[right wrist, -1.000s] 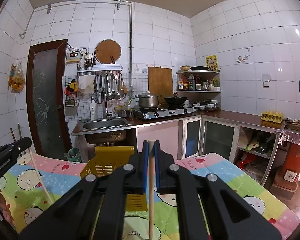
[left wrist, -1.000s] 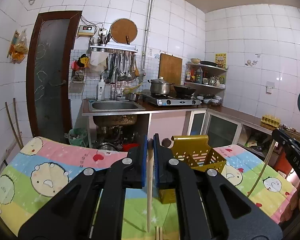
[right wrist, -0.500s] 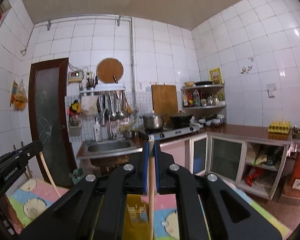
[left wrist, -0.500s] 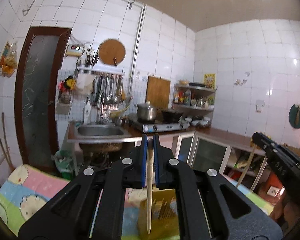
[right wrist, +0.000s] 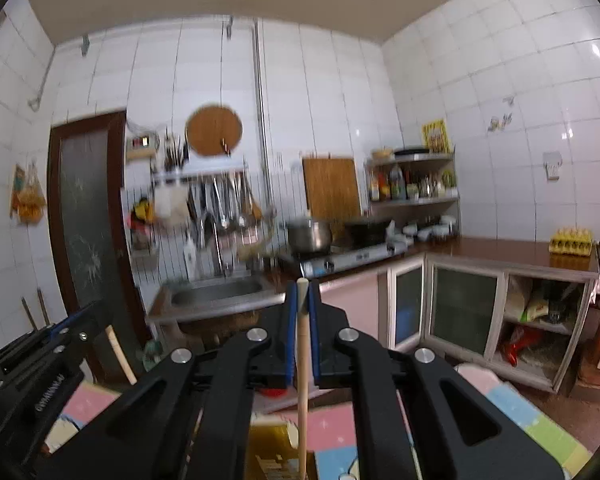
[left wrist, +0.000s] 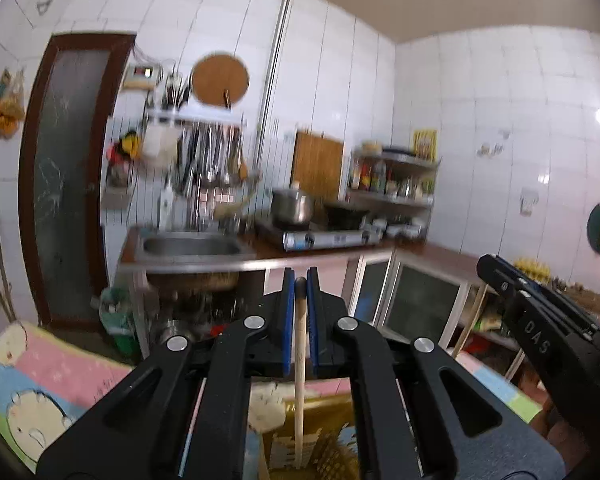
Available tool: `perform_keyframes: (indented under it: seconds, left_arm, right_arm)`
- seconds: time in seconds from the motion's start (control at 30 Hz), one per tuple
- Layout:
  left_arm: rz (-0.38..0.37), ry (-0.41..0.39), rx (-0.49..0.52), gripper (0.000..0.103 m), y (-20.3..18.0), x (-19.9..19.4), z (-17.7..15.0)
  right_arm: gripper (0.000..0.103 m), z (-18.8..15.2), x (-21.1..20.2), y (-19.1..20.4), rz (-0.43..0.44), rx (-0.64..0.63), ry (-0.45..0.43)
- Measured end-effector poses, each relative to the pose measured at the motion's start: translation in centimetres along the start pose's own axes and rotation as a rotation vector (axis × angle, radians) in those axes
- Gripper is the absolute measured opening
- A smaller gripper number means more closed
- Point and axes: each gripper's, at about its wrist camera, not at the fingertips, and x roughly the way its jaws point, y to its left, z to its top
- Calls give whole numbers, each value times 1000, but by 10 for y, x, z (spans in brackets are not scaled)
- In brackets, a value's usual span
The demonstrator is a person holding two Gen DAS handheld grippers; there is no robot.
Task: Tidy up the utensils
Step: 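Lift the left tool's chopstick over the yellow holder while the right tool carries its chopstick there, then open the left tool over the holder while the right tool opens to drop its chopstick, then move both open tools back down to the remaining chopsticks on the quilt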
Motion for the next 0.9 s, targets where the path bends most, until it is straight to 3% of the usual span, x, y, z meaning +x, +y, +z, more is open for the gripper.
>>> perform_keyframes:
  seconds: [0.17,0.27,0.33,0.4,0.47,0.6,0.73,0.9]
  left_arm:
    - [13,109,-6,5,14,28,-41]
    - [25,141,-12,6,21,32,-49]
    - [33,154,-12,23,26,29,-45]
    - [46,146,-29,58,33,21,-38]
    - [66,123,-34,68,42,8,-27]
    - [78,124,-23,90,55,-18,-9]
    - [90,112,7,97,63,-51,-6]
    - [134,120,15,98,73,-80,-21]
  right_arm:
    - [6,-47,24,-8,7,-12,114]
    - [7,-55,31,-17,19,1,160]
    - [7,-52,30,-19,10,-3,169]
    - [15,-43,22,-23,-2,-7,171]
    - [54,-33,9,-28,-18,0,151]
    - [57,-16,-20,-34,-41,-5,148]
    - [61,-20,-49,-36,-68,-19,184]
    - [63,-53,-77,-40,-90,-7,267]
